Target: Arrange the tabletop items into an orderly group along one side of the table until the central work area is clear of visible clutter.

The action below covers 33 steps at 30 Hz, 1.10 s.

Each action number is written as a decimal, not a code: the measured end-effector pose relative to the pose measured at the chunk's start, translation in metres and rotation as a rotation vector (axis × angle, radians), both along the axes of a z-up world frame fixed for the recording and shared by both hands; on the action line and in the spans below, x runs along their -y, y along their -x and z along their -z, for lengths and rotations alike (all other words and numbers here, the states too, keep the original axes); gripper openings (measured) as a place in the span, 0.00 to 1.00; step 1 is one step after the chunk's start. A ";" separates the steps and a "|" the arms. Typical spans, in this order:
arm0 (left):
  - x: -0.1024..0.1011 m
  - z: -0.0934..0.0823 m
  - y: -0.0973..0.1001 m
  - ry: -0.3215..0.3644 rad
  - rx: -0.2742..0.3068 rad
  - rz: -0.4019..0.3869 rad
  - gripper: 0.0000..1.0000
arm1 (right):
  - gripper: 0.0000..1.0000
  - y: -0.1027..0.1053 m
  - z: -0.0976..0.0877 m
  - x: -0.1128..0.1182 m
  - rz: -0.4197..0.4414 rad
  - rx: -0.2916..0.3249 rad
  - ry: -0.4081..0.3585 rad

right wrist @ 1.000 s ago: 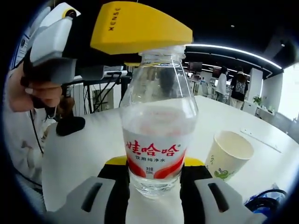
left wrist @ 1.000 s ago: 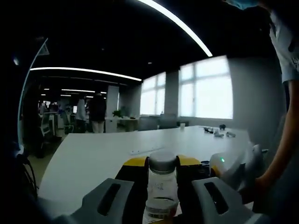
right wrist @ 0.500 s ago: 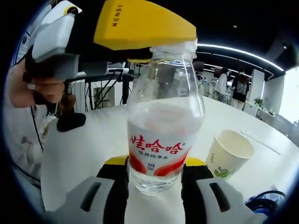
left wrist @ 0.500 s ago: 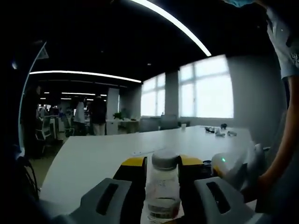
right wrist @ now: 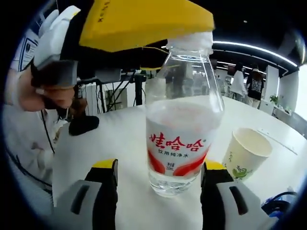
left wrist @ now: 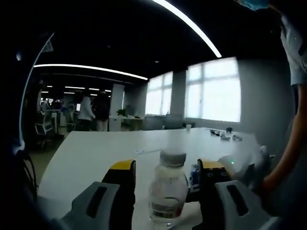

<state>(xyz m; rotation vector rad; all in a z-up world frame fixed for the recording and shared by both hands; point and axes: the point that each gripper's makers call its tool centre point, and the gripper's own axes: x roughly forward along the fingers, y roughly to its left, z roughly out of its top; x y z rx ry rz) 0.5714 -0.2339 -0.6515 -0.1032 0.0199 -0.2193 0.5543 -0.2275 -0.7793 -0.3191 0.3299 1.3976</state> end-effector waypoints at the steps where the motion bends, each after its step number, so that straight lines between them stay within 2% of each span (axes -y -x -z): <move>1: 0.000 0.001 0.000 0.002 -0.001 0.002 0.54 | 0.68 0.001 0.002 0.002 -0.009 -0.014 0.016; 6: -0.005 0.010 0.002 0.028 -0.048 -0.018 0.68 | 0.79 0.006 0.006 0.009 -0.057 -0.075 0.020; 7: -0.005 0.010 0.003 0.021 -0.046 -0.015 0.67 | 0.79 0.006 0.007 0.013 -0.083 -0.044 0.033; 8: -0.004 0.009 0.004 0.023 -0.040 -0.006 0.67 | 0.79 0.008 0.008 0.016 -0.104 -0.041 0.039; 10: -0.003 0.011 0.005 0.025 -0.053 -0.002 0.69 | 0.80 0.012 0.007 0.021 -0.124 -0.084 0.040; 12: -0.004 0.014 0.007 0.022 -0.063 0.002 0.72 | 0.83 0.013 0.006 0.026 -0.139 -0.075 0.045; 14: -0.006 0.017 0.010 0.011 -0.076 -0.006 0.71 | 0.85 0.014 0.007 0.031 -0.158 -0.073 0.061; 16: -0.009 0.017 0.011 0.023 -0.071 -0.014 0.71 | 0.86 0.014 0.006 0.034 -0.168 -0.106 0.075; 21: -0.009 0.023 0.014 0.027 -0.097 -0.016 0.71 | 0.88 0.015 -0.001 0.046 -0.206 -0.125 0.080; 22: -0.008 0.027 0.015 0.023 -0.113 -0.014 0.71 | 0.89 0.023 0.000 0.051 -0.262 -0.147 0.104; 24: -0.009 0.033 0.015 0.018 -0.138 -0.024 0.74 | 0.91 0.029 0.005 0.061 -0.316 -0.166 0.158; 27: -0.009 0.037 0.017 0.012 -0.139 -0.023 0.74 | 0.92 0.034 0.005 0.070 -0.374 -0.183 0.183; 28: -0.008 0.040 0.017 0.018 -0.153 -0.019 0.74 | 0.92 0.033 0.004 0.074 -0.394 -0.171 0.191; 30: -0.006 0.044 0.019 0.022 -0.165 -0.020 0.75 | 0.89 0.037 0.002 0.081 -0.448 -0.179 0.218; 31: -0.005 0.046 0.019 0.019 -0.173 -0.019 0.75 | 0.87 0.043 -0.001 0.086 -0.503 -0.188 0.231; 32: -0.005 0.048 0.020 0.018 -0.180 -0.019 0.75 | 0.85 0.047 -0.003 0.090 -0.530 -0.212 0.240; 33: -0.004 0.051 0.021 0.024 -0.200 -0.019 0.76 | 0.85 0.043 -0.006 0.091 -0.535 -0.183 0.249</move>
